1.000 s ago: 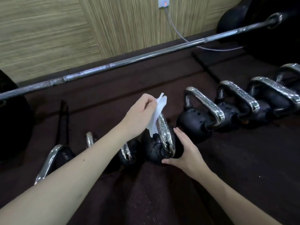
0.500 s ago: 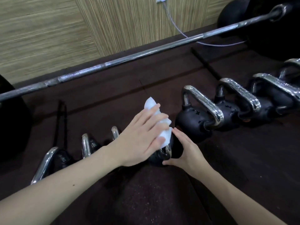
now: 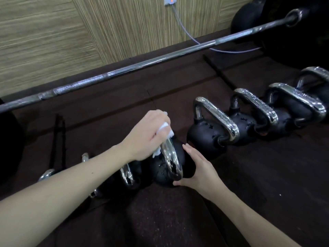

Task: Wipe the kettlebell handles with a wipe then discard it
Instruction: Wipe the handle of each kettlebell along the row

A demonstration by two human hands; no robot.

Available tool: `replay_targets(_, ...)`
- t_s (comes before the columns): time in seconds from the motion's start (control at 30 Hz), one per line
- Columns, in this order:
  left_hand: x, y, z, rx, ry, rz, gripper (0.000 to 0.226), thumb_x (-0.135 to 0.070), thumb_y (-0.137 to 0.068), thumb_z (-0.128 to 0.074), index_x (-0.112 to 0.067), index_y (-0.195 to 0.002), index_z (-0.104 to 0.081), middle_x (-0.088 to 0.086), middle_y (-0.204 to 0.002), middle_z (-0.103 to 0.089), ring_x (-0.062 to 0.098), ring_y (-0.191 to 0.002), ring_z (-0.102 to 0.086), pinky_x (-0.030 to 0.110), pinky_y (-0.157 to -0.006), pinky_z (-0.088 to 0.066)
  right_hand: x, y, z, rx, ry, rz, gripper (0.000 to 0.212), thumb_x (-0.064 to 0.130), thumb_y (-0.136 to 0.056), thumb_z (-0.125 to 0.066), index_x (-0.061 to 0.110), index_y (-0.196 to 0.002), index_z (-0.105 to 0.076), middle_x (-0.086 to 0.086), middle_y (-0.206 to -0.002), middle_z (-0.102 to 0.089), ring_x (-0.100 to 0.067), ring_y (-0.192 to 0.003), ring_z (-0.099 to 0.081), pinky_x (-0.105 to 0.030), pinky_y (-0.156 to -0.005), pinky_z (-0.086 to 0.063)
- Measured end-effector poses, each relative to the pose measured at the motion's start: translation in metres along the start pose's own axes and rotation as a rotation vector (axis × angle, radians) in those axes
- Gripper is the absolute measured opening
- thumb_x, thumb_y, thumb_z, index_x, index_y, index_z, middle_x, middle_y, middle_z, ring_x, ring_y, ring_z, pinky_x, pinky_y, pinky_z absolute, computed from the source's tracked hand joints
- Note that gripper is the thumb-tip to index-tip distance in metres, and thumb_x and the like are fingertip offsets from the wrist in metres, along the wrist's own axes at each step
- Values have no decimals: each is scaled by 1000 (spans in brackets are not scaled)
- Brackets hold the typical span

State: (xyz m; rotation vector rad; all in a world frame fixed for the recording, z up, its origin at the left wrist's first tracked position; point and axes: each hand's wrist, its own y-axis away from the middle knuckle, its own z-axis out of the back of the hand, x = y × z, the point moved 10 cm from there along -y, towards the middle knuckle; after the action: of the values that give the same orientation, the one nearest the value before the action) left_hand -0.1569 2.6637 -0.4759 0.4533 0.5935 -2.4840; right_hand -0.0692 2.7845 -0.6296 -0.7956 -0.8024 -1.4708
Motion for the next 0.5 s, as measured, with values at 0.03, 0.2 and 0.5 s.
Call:
replay_targets(0.03,15,-3,0,-4,96,143,36,-35,-108,-33,-13,-97,-59,-1,-102,-61,22,-106,-54,41,-98,-42,0,0,0,-1,-1,-2,124,49,-55,-99,39,-159,-31,26,-163,-26,11,-149,-21,-20,-123,-23)
replay_targets(0.2,-21,10,-2,46,-80,-103,36,-30,-108,-34,-7,-109,-62,5,-111,-63,32,-116,-54,39,-116,-34,-1,0,1,-13,-8,-2,125,46,-53,-100,37,-158,-33,23,-163,-28,10,-150,-22,-23,-125,-25)
replay_targets(0.5,-74,58,-43,111,-646,-720,41,-50,-107,-48,-15,-119,-64,11,-122,-64,35,-120,-59,57,-115,-39,-2,0,0,-40,-34,18,119,42,-56,-101,31,-155,-37,15,-162,-34,10,-148,-26,-25,-124,-30)
